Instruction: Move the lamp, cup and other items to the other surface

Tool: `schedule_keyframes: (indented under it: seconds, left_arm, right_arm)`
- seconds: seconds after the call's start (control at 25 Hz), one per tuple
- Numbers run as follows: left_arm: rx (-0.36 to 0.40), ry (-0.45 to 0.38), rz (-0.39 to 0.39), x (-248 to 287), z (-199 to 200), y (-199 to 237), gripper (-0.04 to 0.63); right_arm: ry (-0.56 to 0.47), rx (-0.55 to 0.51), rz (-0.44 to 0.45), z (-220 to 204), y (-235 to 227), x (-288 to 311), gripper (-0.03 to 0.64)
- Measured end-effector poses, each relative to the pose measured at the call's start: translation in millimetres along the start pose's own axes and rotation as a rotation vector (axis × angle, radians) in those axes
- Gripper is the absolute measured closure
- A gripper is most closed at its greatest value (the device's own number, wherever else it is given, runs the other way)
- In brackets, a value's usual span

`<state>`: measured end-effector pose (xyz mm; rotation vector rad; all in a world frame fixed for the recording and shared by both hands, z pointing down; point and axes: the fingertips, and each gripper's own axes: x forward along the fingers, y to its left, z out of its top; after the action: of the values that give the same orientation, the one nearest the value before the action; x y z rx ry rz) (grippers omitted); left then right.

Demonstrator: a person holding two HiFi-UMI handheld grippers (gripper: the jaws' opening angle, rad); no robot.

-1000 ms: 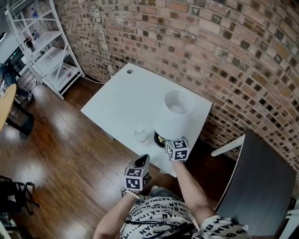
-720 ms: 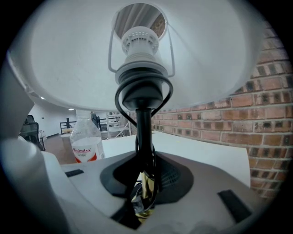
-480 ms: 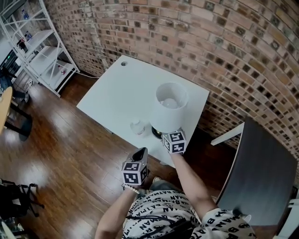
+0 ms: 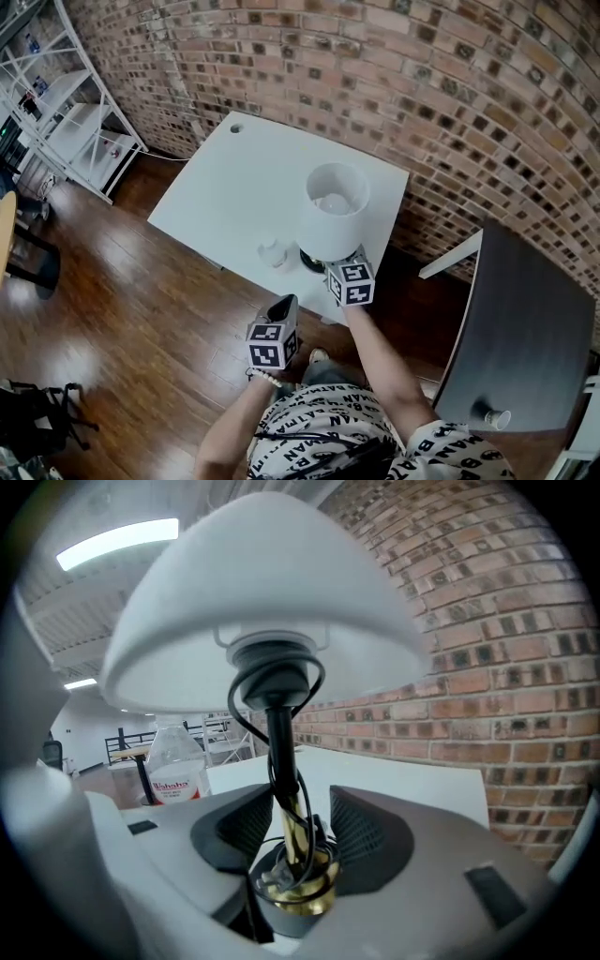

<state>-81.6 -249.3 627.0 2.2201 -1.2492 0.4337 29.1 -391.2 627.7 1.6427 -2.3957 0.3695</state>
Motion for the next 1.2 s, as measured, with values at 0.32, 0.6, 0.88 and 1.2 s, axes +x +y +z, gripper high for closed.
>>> schedule_keyframes:
  seconds: [0.32,0.6,0.88,1.2]
  left_arm:
    - [0.058,0.023,-0.135,-8.8,3.9,-13.4,0.595]
    - [0.116,0.006,-0.253,-31.6,15.7,-27.0,0.595]
    - [0.208,0.025,-0.406,-55.3,8.0,-58.5,0.594]
    - [0.297,0.123,-0.619,-70.1,-38.9,-142.6,0.594]
  right_arm:
    - [0.052,0.117,-0.160,-13.9,-14.8,-75.4,0.385]
    - [0.093,0.173,-0.296,-22.1,7.0,-162.9,0.387]
    - [0.102,0.222,-0.434,-50.4,48.1,-248.0,0.387]
    - [0.066,0.357,-0.711,-90.2,38.3,-371.9,0.387]
